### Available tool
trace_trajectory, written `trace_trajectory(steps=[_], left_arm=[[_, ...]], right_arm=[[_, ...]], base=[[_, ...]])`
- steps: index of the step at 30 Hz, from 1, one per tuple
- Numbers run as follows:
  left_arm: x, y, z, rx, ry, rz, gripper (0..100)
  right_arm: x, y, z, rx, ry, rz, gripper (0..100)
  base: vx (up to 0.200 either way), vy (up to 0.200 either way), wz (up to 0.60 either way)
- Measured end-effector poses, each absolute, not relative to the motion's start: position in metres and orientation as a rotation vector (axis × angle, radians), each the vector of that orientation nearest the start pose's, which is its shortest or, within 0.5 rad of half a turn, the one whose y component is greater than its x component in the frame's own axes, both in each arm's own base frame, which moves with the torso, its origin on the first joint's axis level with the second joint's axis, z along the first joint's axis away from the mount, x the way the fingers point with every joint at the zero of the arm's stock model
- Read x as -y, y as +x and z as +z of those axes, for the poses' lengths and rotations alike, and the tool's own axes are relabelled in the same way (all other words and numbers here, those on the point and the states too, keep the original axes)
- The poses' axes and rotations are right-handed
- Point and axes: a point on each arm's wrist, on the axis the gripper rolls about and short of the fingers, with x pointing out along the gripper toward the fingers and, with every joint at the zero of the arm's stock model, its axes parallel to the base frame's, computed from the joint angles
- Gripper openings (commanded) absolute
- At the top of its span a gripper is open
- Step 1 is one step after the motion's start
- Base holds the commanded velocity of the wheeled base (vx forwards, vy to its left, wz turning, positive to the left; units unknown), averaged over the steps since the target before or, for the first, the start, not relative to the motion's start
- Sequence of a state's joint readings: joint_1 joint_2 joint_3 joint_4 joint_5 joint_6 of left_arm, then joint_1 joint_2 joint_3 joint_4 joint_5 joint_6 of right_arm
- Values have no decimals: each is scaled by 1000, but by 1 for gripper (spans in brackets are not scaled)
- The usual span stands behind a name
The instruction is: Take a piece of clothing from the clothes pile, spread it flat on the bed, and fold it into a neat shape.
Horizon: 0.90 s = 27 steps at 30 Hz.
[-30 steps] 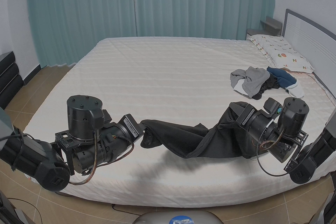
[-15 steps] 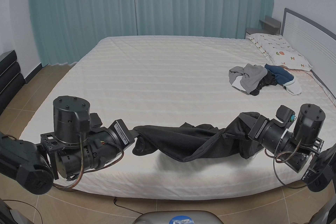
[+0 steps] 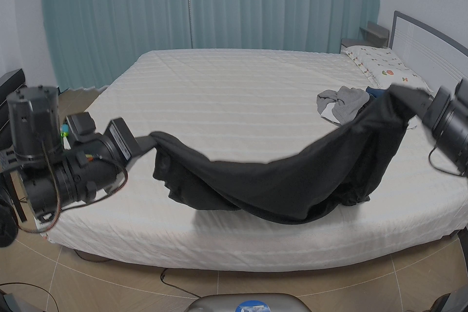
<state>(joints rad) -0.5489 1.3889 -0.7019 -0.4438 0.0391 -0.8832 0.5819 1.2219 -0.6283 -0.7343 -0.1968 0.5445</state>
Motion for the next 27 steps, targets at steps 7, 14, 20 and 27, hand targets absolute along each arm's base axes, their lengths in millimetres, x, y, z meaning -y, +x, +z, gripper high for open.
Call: trace_trajectory(steps=[7, 14, 20, 27], left_arm=[[105, 209, 269, -335, -802, -333, 0], [102, 252, 297, -296, -804, -264, 0], [110, 306, 282, -343, -790, -198, 0], [122, 365, 250, -391, -786, -146, 0]], right_arm=[[-78, 158, 345, 203, 639, 388, 0], [-73, 204, 378, 207, 657, 286, 0], [-74, 277, 355, 126, 644, 177, 0], [-81, 351, 315, 110, 643, 132, 0]], base=[[0, 0, 0], [171, 0, 0], [200, 0, 0], [200, 0, 0]])
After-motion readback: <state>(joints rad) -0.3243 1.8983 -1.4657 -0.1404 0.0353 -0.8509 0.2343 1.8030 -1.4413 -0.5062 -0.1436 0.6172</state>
